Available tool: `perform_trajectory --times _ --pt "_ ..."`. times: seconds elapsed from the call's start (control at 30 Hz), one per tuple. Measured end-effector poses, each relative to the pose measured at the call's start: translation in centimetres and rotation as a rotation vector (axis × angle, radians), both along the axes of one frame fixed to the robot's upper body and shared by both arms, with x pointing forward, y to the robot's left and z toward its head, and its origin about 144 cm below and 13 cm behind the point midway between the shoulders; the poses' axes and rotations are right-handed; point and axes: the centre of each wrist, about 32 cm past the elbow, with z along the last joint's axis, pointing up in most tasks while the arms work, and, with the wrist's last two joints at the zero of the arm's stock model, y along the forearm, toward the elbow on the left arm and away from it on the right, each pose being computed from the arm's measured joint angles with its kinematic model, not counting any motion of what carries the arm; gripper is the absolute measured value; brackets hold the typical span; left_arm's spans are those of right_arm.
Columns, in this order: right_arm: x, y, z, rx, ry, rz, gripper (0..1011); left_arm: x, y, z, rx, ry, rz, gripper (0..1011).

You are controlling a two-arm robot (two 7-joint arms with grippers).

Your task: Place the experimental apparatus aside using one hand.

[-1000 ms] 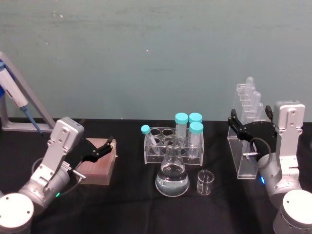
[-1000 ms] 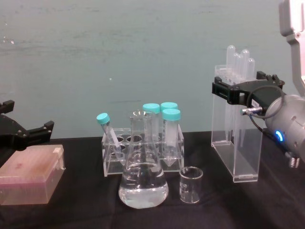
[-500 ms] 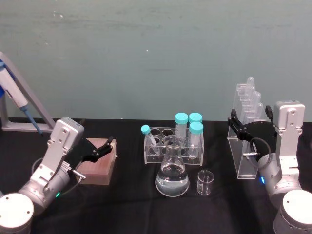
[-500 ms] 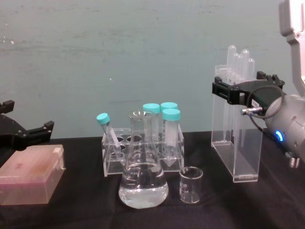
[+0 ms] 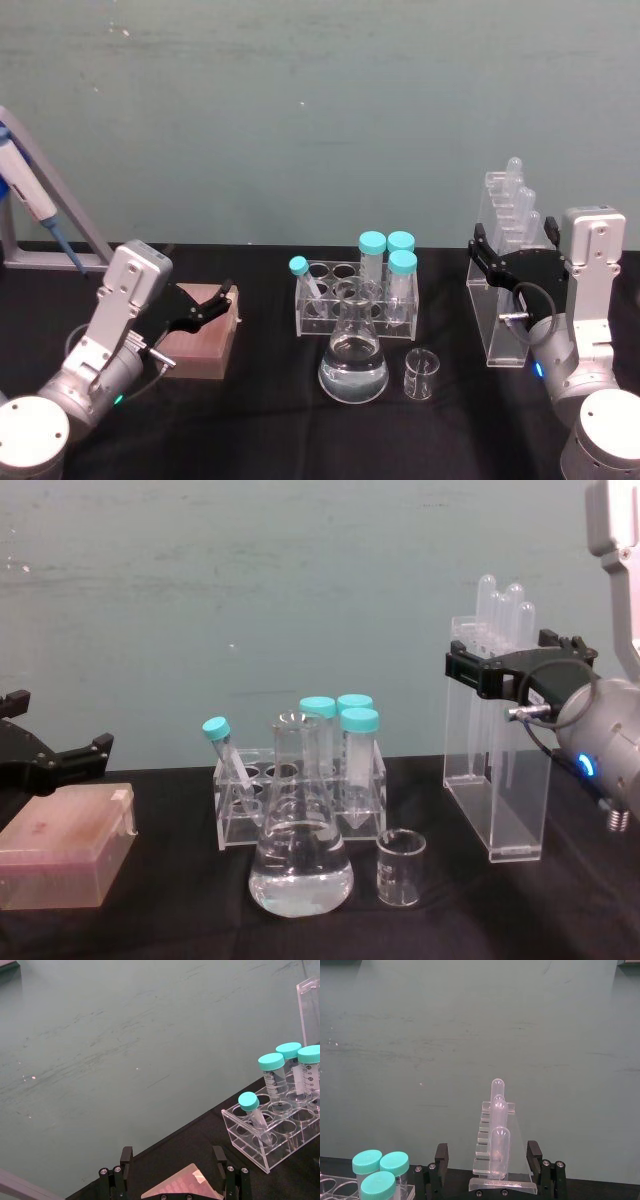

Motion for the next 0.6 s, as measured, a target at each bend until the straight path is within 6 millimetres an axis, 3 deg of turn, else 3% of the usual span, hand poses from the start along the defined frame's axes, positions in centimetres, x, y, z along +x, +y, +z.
perform_trajectory --times 0.6 --pt "0.00 0.00 -0.01 0.000 0.000 0.000 1000 0.00 0.00 0.00 0.000 0.000 0.000 1000"
